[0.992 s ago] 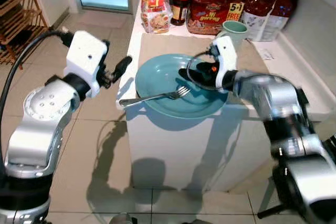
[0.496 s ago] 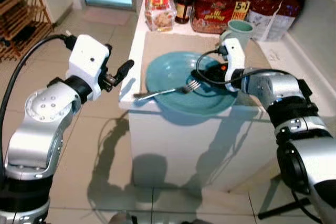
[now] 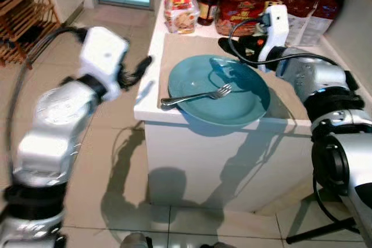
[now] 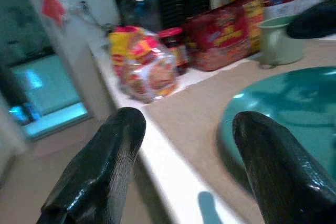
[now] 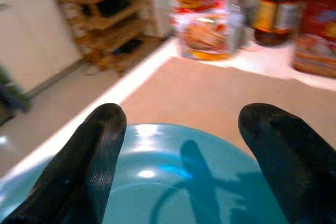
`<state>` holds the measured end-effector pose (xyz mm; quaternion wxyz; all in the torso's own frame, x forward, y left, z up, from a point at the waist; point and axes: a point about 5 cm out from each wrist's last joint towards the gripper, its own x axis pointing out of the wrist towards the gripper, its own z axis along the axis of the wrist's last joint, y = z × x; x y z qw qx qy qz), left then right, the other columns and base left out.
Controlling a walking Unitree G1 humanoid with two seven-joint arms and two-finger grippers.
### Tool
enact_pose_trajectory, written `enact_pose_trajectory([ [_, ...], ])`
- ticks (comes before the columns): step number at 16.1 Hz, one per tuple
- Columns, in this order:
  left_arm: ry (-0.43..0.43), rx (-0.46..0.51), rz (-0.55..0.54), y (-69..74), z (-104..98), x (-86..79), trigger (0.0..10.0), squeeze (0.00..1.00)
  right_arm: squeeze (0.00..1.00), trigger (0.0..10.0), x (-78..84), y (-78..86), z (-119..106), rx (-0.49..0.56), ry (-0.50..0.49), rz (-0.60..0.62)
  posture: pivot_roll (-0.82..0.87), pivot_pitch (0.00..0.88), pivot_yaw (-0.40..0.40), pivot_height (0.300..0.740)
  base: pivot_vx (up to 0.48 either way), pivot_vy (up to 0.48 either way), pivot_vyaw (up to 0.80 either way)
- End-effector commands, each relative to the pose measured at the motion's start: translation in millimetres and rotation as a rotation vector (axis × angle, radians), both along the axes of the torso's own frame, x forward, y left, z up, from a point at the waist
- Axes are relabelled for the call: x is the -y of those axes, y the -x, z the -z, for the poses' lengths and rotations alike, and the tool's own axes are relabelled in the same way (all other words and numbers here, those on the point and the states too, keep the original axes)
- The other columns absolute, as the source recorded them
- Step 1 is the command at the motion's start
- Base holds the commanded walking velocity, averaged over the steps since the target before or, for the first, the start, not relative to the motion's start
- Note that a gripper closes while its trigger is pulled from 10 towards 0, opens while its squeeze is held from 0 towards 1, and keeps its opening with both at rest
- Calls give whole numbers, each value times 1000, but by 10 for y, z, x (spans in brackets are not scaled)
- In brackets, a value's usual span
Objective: Setting the table
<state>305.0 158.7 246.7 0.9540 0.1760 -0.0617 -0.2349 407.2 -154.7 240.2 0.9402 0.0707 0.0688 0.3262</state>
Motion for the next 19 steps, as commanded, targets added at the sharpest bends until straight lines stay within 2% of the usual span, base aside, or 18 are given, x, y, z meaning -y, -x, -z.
enact_pose_trajectory([
  [1,2,-27,76,-43,-5,158,10000,0,0,10000,95,49,-55,28,5,-34,93,31,-133,740,0,0,0],
  [2,50,-105,172,-80,-21,300,10000,0,0,10000,175,140,-44,54,41,-59,91,28,-131,740,0,0,0],
  [3,63,-126,218,-75,-43,354,10000,1000,0,10000,212,199,-45,64,54,-69,87,23,-126,740,0,0,0],
  [4,97,-187,333,-39,-94,484,10000,1000,0,10000,310,390,-66,91,75,-91,81,18,-118,740,0,0,0],
  [6,116,-272,483,22,-121,667,10000,1000,0,10000,481,839,-76,163,160,-113,60,11,-110,740,0,0,0],
  [8,47,-316,557,50,-59,787,10000,1000,0,10000,522,1167,29,185,224,-131,48,11,-103,740,0,0,0],
  [9,0,-337,575,36,-18,847,10000,137,0,10000,487,1345,86,183,224,-140,41,10,-96,740,0,0,0],
  [10,-9,-346,579,31,-13,854,10000,0,0,10000,467,1400,92,176,221,-147,38,10,-91,740,0,0,0],
  [12,-40,-400,584,-21,14,889,10000,0,0,10000,410,1690,170,109,227,-206,30,14,-80,740,0,0,0],
  [14,-79,-454,541,-122,95,879,10000,0,0,10000,409,1816,246,60,248,-225,29,20,-81,740,0,0,0],
  [16,-86,-505,518,-215,135,882,10000,0,0,10000,399,1881,284,17,250,-260,32,25,-88,740,0,0,0],
  [17,-41,-538,553,-229,99,909,10000,0,0,10000,406,1887,295,6,260,-253,33,26,-88,740,0,0,0],
  [19,-27,-571,586,-250,74,947,10000,0,0,10000,415,1889,305,-5,272,-247,33,27,-92,740,0,0,0],
])
